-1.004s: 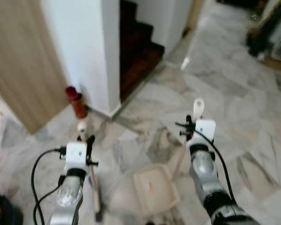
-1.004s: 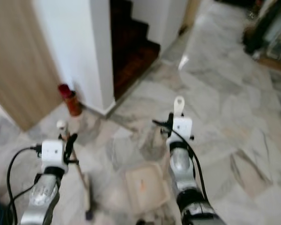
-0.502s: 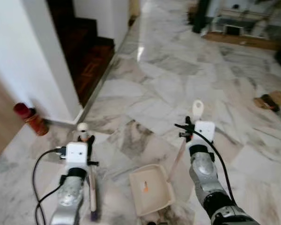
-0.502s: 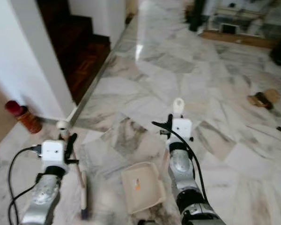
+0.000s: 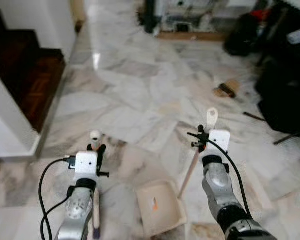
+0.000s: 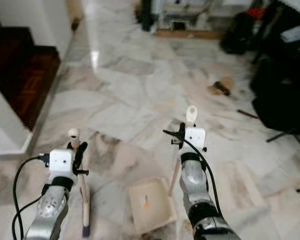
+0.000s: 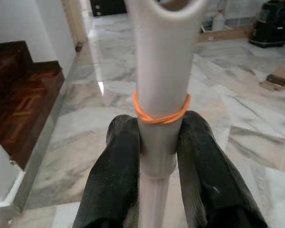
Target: Sweep floor
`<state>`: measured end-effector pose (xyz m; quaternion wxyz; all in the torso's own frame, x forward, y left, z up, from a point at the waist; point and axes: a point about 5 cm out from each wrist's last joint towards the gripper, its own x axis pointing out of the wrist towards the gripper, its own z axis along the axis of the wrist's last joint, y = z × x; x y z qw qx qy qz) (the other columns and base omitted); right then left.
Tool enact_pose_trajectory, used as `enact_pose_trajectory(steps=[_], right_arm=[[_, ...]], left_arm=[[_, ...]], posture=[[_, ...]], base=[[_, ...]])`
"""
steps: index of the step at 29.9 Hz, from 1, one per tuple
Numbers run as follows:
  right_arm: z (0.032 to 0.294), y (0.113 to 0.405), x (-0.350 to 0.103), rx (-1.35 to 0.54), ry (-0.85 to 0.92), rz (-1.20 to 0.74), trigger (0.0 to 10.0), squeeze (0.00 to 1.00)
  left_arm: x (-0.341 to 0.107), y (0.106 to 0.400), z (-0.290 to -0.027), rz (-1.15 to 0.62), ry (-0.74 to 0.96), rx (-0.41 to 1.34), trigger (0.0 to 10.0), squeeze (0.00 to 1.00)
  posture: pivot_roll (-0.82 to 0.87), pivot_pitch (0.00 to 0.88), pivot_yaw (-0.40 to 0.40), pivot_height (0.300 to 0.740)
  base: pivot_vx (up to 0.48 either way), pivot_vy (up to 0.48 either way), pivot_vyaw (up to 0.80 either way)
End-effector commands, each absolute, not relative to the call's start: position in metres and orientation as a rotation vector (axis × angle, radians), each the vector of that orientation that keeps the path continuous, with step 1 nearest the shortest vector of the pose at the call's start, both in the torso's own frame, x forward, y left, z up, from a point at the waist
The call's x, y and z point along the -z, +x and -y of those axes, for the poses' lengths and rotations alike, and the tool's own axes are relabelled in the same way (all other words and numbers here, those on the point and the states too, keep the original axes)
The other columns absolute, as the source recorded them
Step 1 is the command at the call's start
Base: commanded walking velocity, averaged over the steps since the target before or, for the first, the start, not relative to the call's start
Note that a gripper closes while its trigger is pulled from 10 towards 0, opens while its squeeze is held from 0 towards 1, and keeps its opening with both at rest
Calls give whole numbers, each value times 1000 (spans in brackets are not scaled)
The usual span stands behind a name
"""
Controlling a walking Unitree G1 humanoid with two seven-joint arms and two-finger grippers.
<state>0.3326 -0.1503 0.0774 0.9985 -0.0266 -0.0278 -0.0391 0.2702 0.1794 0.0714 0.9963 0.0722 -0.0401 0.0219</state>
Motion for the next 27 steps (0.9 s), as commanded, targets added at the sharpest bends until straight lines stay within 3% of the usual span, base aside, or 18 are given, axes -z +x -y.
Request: enact_pose_trajectory(steps=[1, 7, 15, 27], right_arm=[[151, 336, -85, 81, -42, 91, 10000, 0], [151, 335, -86, 83, -41, 97, 10000, 0], [148, 335, -86, 60, -48, 102, 10000, 0], [144, 335, -85, 31, -81, 95, 10000, 0]], left_arm=[[-75, 271, -176, 105, 126, -34, 10000, 0], [-76, 271, -177, 109, 111, -38, 10000, 0], [-75, 271, -180, 95, 95, -64, 10000, 0], [-75, 272, -180, 89, 103, -65, 10000, 0]], posture=[[101, 83, -36, 740], [96, 93, -31, 740], [101, 104, -33, 740], [96, 115, -33, 740]], base=[[0, 0, -788], [0, 0, -741], [0, 0, 0], [311, 0, 43]])
